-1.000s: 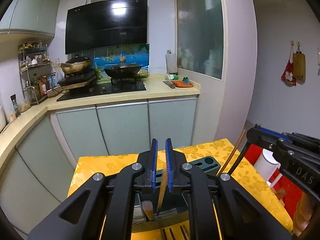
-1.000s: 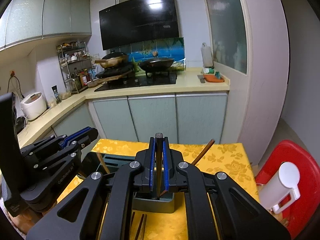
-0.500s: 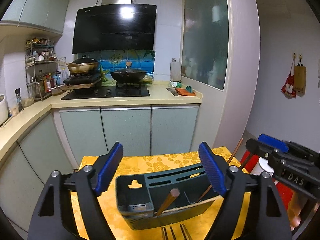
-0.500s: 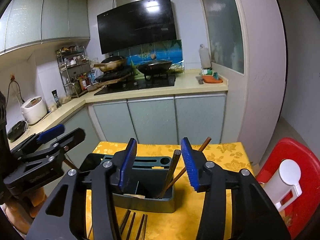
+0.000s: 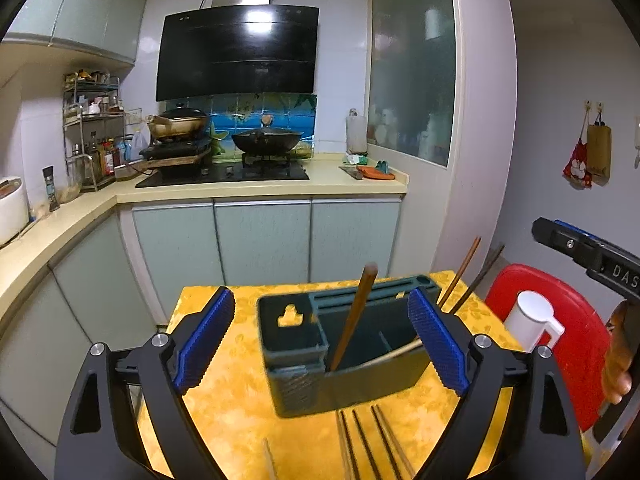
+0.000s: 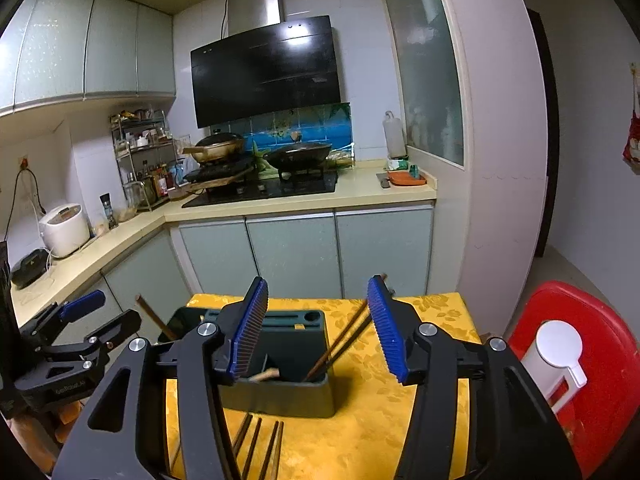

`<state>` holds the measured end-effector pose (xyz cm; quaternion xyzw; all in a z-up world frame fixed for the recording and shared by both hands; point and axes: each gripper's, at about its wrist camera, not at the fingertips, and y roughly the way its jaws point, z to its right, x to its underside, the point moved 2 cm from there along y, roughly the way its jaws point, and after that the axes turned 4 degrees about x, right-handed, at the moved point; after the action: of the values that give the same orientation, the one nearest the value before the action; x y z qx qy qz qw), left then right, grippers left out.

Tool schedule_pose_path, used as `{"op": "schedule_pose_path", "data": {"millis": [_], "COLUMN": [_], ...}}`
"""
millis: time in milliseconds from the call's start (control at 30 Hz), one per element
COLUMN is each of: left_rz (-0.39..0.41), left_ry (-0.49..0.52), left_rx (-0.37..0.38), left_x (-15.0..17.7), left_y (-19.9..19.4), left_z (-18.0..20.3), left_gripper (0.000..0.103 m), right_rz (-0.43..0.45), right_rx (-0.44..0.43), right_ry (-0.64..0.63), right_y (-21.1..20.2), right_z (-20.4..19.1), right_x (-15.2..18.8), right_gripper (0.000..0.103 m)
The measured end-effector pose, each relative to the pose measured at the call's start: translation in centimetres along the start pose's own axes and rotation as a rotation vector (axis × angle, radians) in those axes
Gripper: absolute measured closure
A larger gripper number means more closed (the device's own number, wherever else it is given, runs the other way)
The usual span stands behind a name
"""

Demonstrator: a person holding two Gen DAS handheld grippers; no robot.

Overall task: Organize utensils
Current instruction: 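Withdraw both open tools from the holder toward the loose chopsticks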

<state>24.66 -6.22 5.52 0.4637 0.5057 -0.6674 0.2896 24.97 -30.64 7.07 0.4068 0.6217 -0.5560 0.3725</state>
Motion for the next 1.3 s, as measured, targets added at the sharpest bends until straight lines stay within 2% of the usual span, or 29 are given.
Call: {"op": "schedule_pose_path", "data": {"millis": [133,567,1000,1300], "left_rz": [-0.013,-0.077,-0.041,-0.082], "left_ry": [0.022,-0.009,-0.002,-0.038], "left_rx": [-0.023,-0.063,-0.119,-0.145], "left_x": [2.0,9.7,13.2,16.9], "left_y": [-1.2,-4.3,-7.9,-9.1], "left_z": [0.0,-0.7,-1.0,-1.9], "left_gripper": [0.017,0.016,0.017,0.017], "right_rz": [-0.015,-0.094,-0.077,-0.112], "right_rx": [0.017,0.047,0.057,0.042], "right_ry": [-0.011,-0.029,-0.029,-0.089], "right_y": [-0.8,-3.3,-6.2,-7.3], "right_z": [0.2,-0.6,-1.3,-3.0], "right_x": [2.3,10.8,15.1,18.6], "right_gripper": [0.052,0.052,0.052,0.051]}}
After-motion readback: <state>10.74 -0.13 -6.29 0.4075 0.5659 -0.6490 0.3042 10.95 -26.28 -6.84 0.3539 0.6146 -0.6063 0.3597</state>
